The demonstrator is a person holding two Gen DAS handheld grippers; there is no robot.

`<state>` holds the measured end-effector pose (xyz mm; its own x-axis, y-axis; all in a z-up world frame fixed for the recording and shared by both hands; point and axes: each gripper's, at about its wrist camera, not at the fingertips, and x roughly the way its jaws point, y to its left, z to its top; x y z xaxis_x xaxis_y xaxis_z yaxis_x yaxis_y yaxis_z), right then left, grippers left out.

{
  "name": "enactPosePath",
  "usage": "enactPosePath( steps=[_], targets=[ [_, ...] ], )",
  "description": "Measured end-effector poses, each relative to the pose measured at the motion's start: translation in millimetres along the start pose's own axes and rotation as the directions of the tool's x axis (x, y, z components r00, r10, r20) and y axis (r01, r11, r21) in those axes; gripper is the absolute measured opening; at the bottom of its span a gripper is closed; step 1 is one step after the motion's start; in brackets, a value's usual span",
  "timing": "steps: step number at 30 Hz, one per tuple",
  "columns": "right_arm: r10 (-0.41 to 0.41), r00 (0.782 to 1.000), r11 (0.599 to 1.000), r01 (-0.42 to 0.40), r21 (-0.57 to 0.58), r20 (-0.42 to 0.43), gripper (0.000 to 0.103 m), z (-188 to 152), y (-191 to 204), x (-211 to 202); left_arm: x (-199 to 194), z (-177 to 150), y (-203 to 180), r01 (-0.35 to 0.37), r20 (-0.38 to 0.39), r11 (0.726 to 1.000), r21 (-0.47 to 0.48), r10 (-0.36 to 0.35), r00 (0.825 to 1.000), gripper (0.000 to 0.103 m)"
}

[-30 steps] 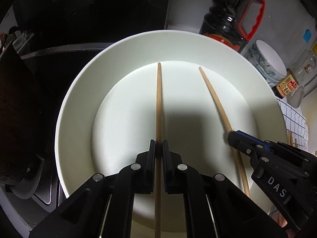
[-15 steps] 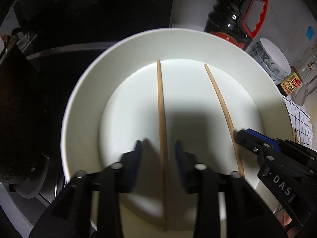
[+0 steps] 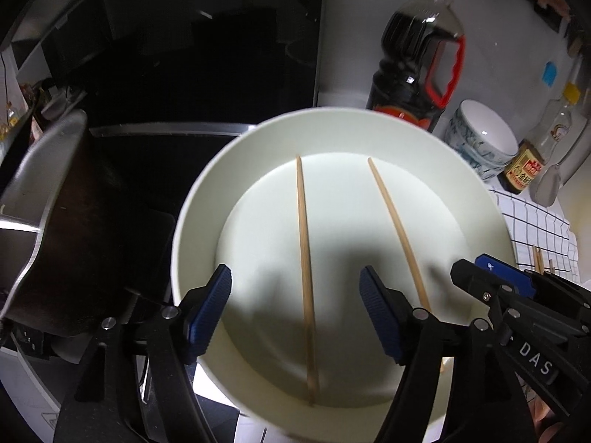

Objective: Organize utensils
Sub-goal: 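Lower both chopsticks into the white bowl and open both tools, then move both open tools back to the chopstick pile on the cloth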

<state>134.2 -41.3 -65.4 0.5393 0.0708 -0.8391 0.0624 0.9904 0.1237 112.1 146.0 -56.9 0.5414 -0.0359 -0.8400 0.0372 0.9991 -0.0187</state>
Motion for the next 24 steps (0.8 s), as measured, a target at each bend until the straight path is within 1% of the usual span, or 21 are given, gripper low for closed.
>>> enactPosePath(
  steps=[4,6,11,18,24],
  targets=[
    [-0.008,0.999,1.000,0.007,0.010,0.031,0.033,-8,-5,-20,-18,-3,-4,0.000,0.035,1.000,0.008,0.000,0.999,0.078],
    [-0.014,0.999,1.000,0.013,0.022,0.048,0.037,-14,-11,-33,-27,-5,-8,-0.002,0.059,1.000,0.012,0.001,0.998,0.080],
    [-0.031,0.997,0.998,0.027,0.060,0.069,0.038,-33,-29,-55,-48,-13,-21,0.008,0.099,1.000,0.030,-0.011,0.995,0.086],
    [-0.084,0.993,0.991,0.075,0.110,0.080,0.042,-70,-65,-84,-67,-31,-62,0.051,0.111,0.995,0.081,-0.060,0.992,0.088],
    [-0.147,0.986,0.974,0.130,0.185,0.078,0.047,-104,-114,-113,-75,-47,-109,0.118,0.106,0.984,0.134,-0.132,0.986,0.090]
  ],
)
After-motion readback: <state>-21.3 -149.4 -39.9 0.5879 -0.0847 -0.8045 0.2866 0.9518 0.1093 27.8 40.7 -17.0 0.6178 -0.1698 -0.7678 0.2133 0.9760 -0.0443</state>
